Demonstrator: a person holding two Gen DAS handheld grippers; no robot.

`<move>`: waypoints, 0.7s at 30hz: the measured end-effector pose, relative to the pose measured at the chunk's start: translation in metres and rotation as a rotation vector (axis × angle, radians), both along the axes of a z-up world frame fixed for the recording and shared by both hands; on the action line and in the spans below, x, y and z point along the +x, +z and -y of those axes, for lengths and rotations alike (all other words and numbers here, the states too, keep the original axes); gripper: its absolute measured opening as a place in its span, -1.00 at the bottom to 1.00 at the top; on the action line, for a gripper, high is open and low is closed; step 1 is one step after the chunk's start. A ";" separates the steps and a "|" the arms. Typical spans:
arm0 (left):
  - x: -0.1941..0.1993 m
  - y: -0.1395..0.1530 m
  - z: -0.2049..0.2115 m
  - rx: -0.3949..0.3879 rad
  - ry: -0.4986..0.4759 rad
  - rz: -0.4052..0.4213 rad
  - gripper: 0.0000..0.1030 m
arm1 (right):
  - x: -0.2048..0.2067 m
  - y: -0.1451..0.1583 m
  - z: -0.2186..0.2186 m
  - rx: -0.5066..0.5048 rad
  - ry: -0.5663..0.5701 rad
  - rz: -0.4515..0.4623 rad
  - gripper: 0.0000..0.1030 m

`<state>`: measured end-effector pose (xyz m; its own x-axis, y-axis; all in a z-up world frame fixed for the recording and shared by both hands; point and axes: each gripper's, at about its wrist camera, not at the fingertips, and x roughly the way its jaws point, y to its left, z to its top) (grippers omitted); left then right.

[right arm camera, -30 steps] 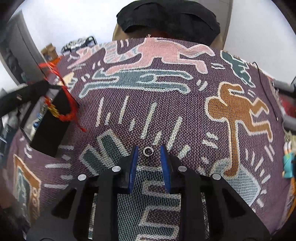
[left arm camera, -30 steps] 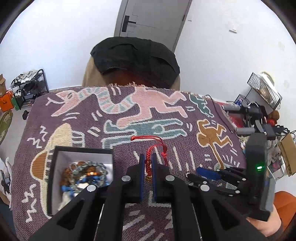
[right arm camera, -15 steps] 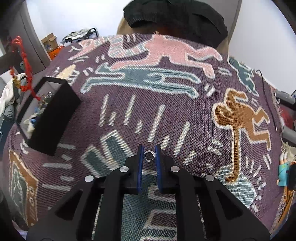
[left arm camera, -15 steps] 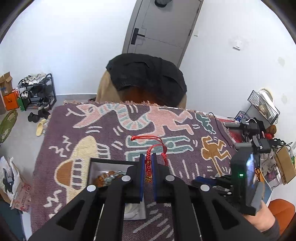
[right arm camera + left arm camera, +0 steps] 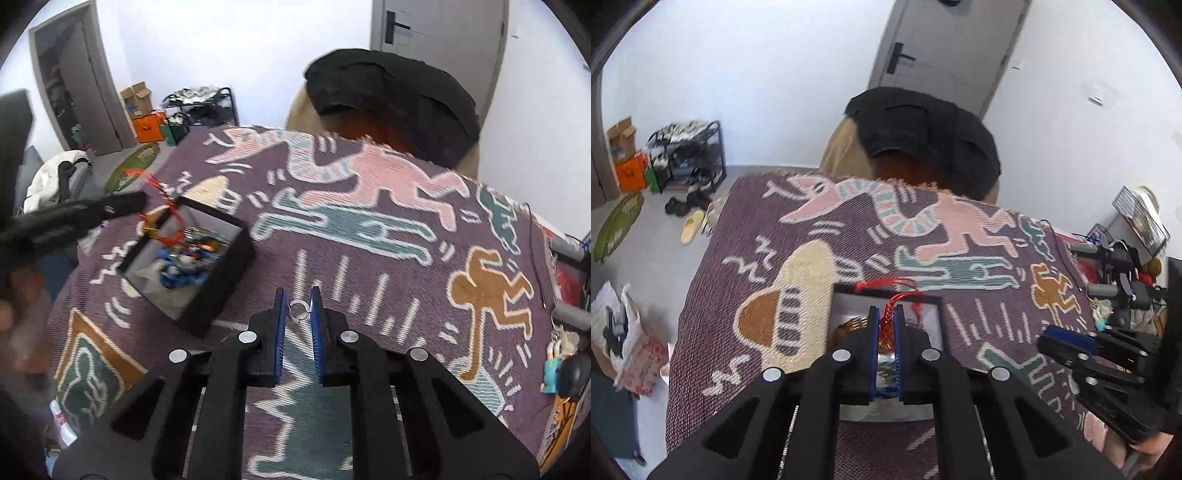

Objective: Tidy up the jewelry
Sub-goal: 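Carry the red cord into the box and open the left tool while the right tool carries the ring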

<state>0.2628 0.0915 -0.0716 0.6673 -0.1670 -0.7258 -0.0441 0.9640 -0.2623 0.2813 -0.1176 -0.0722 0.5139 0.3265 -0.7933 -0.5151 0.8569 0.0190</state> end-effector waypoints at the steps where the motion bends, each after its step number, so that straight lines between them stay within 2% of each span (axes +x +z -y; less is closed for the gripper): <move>1: 0.001 -0.006 -0.006 0.004 0.015 -0.018 -0.32 | -0.002 0.002 -0.004 0.005 0.007 0.002 -0.73; 2: 0.001 -0.009 -0.010 0.020 0.034 -0.025 0.02 | -0.004 0.004 -0.010 0.016 0.019 0.002 -0.73; 3: -0.001 -0.009 -0.014 0.040 0.058 -0.017 0.51 | -0.005 0.006 -0.015 0.026 0.026 0.000 -0.73; 4: -0.005 -0.008 -0.018 0.046 0.074 0.011 0.57 | -0.005 0.007 -0.018 0.034 0.034 -0.001 -0.73; 5: -0.009 -0.006 -0.023 0.036 0.076 0.040 0.57 | -0.006 0.008 -0.024 0.043 0.045 -0.004 -0.73; 7: -0.012 -0.006 -0.030 0.011 0.075 0.037 0.57 | -0.006 0.009 -0.033 0.056 0.058 -0.012 -0.73; 11: -0.021 -0.001 -0.042 0.027 0.089 0.054 0.57 | -0.005 0.011 -0.051 0.072 0.071 -0.017 -0.73; 21: -0.044 -0.001 -0.068 0.009 0.123 0.062 0.57 | 0.000 0.009 -0.081 0.127 0.094 -0.055 -0.73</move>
